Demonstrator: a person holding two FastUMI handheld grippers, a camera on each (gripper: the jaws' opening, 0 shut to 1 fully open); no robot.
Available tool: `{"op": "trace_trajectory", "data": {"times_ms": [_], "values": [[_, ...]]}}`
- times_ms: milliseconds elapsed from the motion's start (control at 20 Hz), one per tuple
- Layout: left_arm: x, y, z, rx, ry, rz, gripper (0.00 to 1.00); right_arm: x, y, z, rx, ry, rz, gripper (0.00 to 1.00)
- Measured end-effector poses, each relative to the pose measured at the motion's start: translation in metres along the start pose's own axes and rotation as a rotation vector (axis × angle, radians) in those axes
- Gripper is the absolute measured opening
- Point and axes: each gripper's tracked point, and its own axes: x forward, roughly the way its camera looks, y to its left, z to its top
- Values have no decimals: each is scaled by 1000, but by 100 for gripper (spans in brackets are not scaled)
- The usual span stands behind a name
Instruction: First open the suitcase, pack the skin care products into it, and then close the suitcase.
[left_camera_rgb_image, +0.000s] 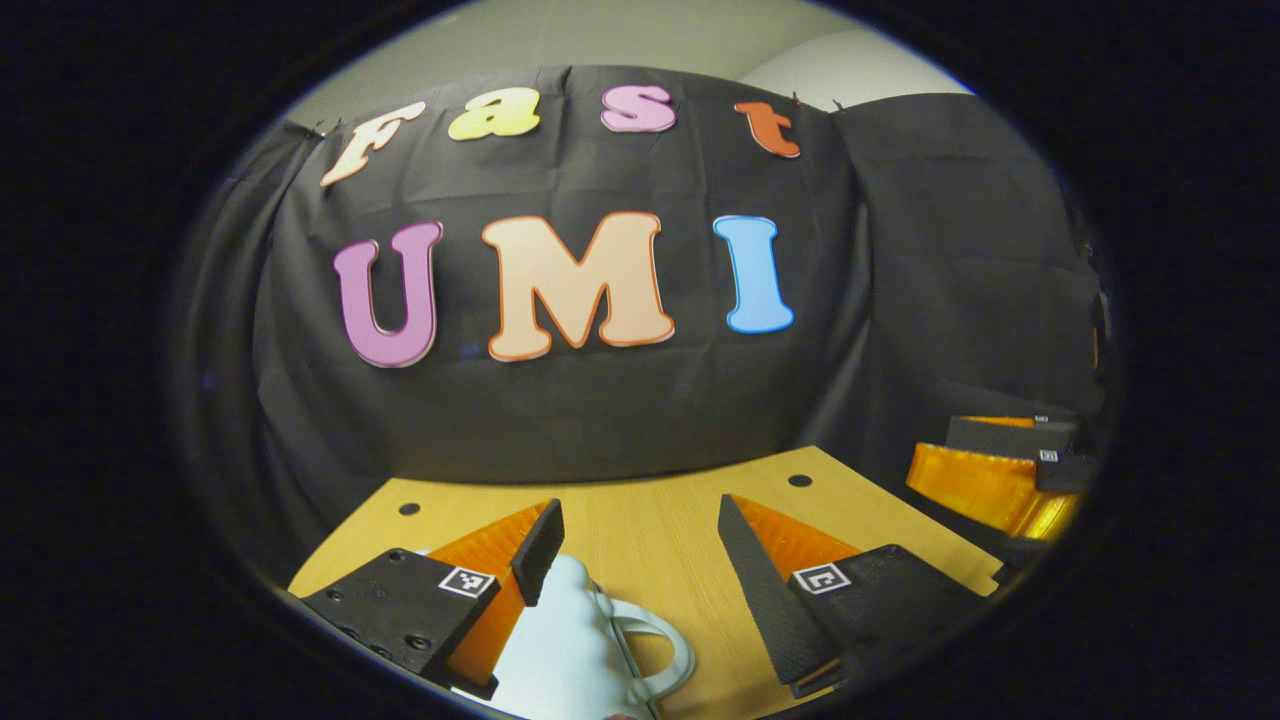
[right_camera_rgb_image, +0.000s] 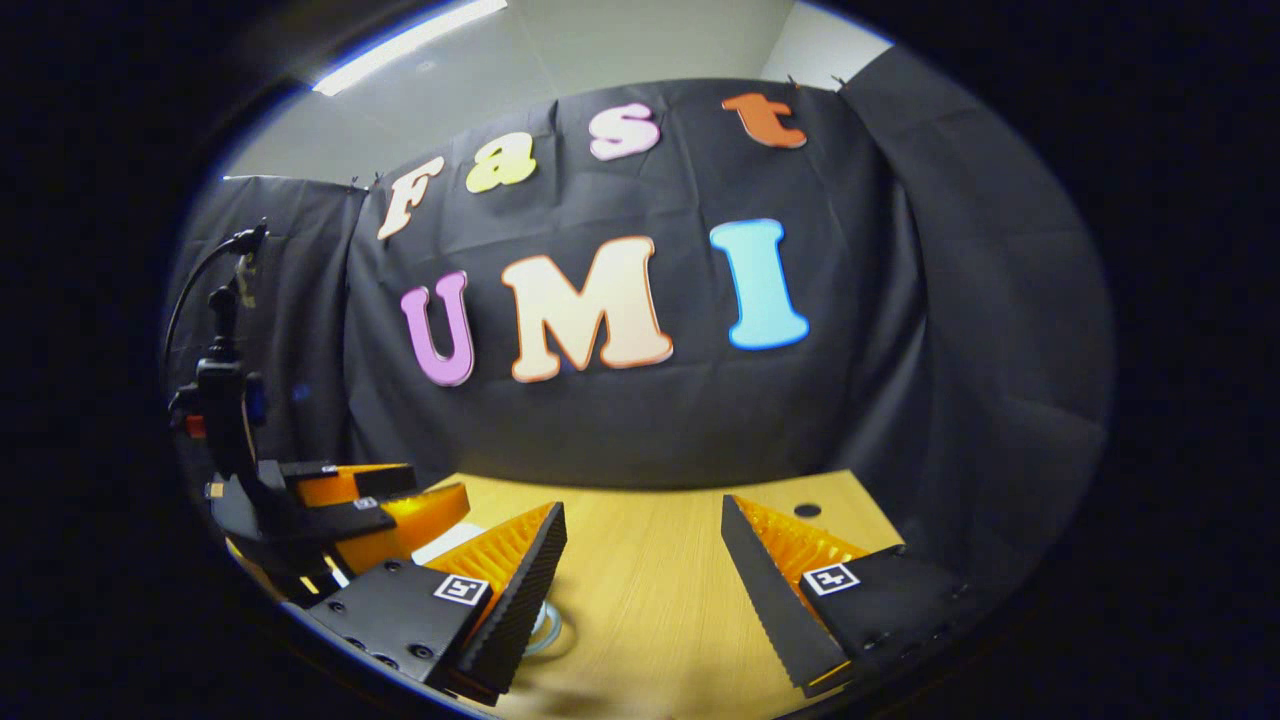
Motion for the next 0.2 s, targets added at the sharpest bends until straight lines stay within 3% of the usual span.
{"op": "trace_trajectory", "data": {"times_ms": [200], "values": [[-2, 0, 16, 12, -47, 0, 93, 5, 20, 51, -17, -153, -2, 98]]}}
